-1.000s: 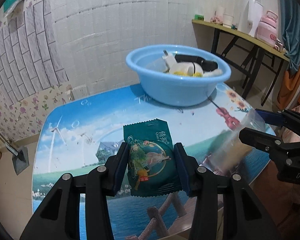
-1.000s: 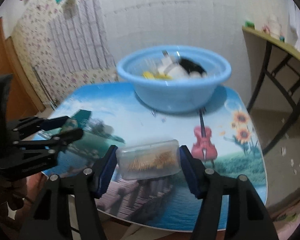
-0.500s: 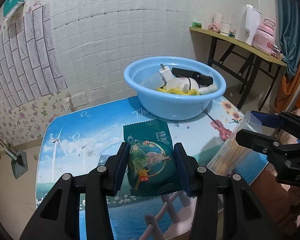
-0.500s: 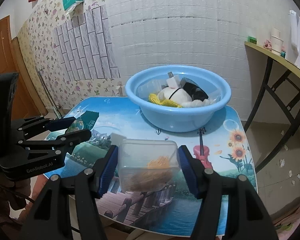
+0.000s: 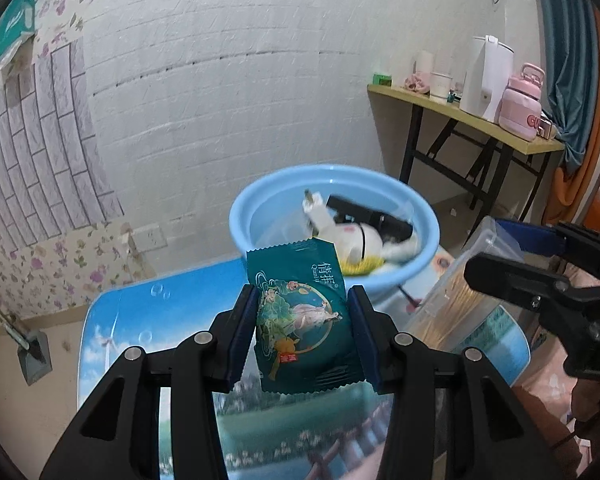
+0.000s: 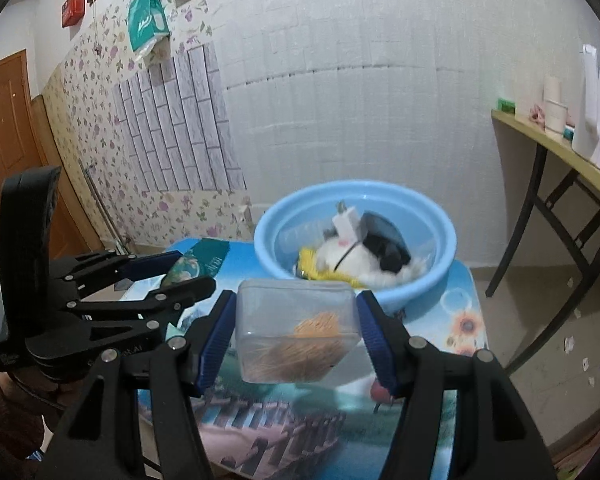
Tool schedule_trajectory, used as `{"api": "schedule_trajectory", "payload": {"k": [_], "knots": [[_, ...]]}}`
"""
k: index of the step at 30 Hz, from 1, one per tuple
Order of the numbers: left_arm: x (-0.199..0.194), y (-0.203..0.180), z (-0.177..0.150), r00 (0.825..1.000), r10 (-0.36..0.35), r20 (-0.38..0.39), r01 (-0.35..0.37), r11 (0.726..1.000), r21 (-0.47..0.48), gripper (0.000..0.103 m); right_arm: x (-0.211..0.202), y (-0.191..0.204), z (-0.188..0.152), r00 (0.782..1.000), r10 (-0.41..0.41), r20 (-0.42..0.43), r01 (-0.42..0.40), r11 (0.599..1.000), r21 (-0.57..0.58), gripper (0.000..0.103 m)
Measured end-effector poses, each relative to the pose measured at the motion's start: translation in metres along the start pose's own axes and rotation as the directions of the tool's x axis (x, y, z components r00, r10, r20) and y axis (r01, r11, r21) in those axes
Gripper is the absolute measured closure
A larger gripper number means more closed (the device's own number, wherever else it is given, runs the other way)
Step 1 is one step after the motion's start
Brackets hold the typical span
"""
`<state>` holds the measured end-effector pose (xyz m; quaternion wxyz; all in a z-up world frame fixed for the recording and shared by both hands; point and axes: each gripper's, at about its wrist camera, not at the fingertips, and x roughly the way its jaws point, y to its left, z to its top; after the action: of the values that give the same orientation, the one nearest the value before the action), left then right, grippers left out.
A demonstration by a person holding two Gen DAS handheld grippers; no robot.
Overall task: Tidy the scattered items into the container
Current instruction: 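Lift the green packet and toothpick box and carry them over the basin, then lower the green packet and toothpick box into the basin and release both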
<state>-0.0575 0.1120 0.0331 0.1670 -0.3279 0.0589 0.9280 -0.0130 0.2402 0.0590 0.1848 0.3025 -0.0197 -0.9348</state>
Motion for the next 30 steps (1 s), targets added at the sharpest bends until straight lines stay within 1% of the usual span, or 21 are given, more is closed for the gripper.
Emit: {"api": "schedule_trajectory", "payload": {"k": [7,18,21,24,27,30], "knots": [[0.021,-0.004,0.02,1.0,-0.01,0.004,0.01,1.0,0.016,0.058,0.006,-0.019,0.026,0.998,-0.023,0.057,0.022,1.0,0.011,0.043],[0.072,-0.008,0.046,0.999,-0.036,-0.013,0.036,0.999,0.038,0.058,0.042,-0.051,0.059,0.994,-0.055,0.089,0.053,0.998,0.021,0.043],[0.09,-0.009,0.048,0.998,-0.043,-0.038,0.045,0.998,0.038,0.058,0.057,-0.057,0.064,0.995,-0.066,0.075,0.065,0.998,0.022,0.043],[0.102,-0.008,0.047,0.997,-0.057,-0.059,0.059,0.998,0.036,0.057,0.073,-0.062,0.064,0.998,-0.045,0.05,0.044,0.998,0.034,0.043],[0.11,-0.008,0.044,0.996,-0.055,-0.074,0.058,0.998,0.037,0.057,0.088,-0.062,0.061,0.999,-0.032,0.025,0.032,0.999,0.019,0.043],[0.113,-0.006,0.04,0.995,-0.051,-0.085,0.054,0.998,0.036,0.053,0.091,-0.062,0.058,0.999,-0.028,0.035,0.028,1.0,0.011,0.042]]}}
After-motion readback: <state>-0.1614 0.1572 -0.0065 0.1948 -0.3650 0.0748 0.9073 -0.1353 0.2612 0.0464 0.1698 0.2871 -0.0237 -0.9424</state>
